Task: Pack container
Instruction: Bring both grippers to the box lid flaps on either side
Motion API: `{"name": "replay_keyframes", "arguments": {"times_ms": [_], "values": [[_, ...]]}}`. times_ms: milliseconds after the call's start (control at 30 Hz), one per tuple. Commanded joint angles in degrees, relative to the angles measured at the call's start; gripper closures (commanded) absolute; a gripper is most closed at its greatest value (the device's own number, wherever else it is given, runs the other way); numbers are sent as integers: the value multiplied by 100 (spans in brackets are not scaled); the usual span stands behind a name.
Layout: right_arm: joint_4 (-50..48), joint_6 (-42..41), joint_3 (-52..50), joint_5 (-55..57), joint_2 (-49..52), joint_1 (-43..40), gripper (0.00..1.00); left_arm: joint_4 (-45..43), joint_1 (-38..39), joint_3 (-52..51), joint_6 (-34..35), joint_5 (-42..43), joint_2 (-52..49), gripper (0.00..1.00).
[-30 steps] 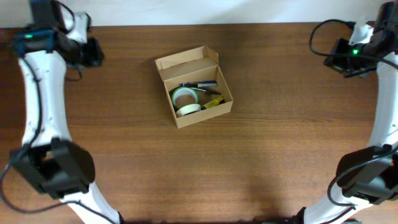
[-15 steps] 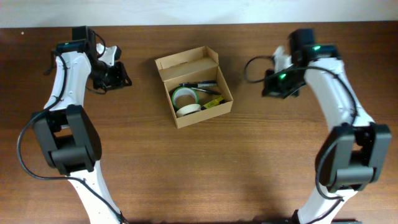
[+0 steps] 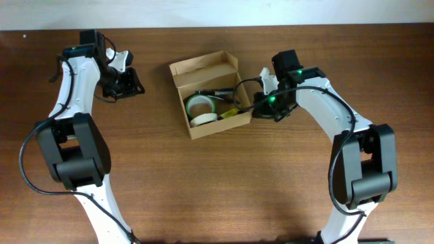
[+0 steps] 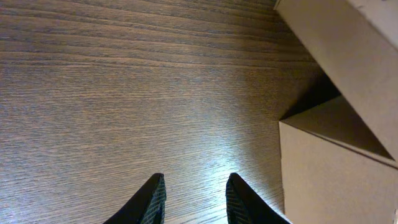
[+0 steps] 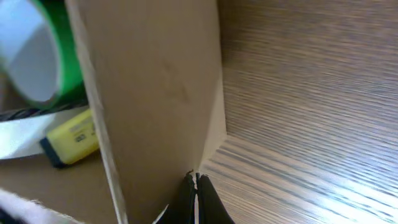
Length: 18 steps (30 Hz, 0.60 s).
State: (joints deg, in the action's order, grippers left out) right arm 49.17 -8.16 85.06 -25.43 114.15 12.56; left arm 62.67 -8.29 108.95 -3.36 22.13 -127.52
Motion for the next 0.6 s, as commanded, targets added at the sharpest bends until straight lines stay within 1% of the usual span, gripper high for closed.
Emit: {"name": "replay_keyframes", "arguments": {"times_ms": [0, 233, 367, 433, 500, 567], "values": [[-28, -46, -31, -385, 35, 131, 96, -9, 4, -11, 59, 81, -24, 69], [-15, 37, -31, -914, 35, 142, 96, -22, 4, -11, 57, 83, -24, 69], [-63, -74, -17, -494, 35, 42, 96, -149, 17, -11, 59, 103, -24, 69], [-131, -350, 13, -166, 35, -160, 96, -389, 59, -11, 59, 284, -24, 69], [-319, -487, 13, -243, 35, -452, 96, -669, 105, -11, 76, 638, -52, 69], [-481, -728, 11, -612, 37, -750, 96, -922, 140, -11, 291, 949, -136, 69]]}}
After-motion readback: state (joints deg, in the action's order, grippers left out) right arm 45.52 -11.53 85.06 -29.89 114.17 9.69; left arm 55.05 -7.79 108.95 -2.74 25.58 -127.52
